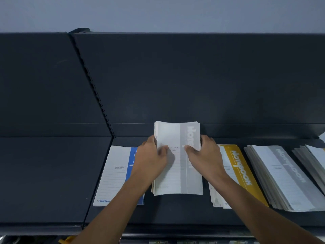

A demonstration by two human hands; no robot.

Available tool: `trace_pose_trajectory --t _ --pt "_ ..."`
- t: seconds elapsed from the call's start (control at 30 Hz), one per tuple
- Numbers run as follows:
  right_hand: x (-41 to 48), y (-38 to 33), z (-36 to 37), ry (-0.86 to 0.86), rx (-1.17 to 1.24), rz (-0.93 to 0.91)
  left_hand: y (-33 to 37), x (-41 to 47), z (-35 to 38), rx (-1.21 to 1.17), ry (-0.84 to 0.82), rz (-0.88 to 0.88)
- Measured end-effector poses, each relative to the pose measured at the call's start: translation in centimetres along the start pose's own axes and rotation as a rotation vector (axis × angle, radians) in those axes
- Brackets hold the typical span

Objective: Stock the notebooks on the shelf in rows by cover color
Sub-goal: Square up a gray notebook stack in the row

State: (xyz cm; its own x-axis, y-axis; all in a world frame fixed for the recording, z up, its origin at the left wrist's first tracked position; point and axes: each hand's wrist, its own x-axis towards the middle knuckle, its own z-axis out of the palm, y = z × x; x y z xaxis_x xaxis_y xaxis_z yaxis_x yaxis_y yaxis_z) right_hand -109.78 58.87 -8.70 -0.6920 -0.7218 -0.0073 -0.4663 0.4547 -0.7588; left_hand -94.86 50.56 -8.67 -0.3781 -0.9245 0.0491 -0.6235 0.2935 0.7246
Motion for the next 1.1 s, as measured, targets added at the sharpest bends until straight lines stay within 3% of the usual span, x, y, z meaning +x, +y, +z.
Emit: trace_pose_trajectory --t 0.17,0.33,0.97,1.1 --pt "0.5 0.5 2.1 -0.224 -0.328 0.114 -0.2 -0.4 2.0 0.267 -0.150 -0.139" --pt "1.4 1.0 3.1 -0.305 -0.378 0.148 -1.0 -0.3 3.1 0.363 -0.162 -0.165" --pt "1.2 1.5 3.3 -0.165 -0.390 0.096 -1.6 0.4 3.0 0.430 -0.192 -0.092" --pt "0.9 1.1 2.8 -0.130 -0.413 0.055 -0.8 0.4 2.6 0.462 -0.118 -0.010"
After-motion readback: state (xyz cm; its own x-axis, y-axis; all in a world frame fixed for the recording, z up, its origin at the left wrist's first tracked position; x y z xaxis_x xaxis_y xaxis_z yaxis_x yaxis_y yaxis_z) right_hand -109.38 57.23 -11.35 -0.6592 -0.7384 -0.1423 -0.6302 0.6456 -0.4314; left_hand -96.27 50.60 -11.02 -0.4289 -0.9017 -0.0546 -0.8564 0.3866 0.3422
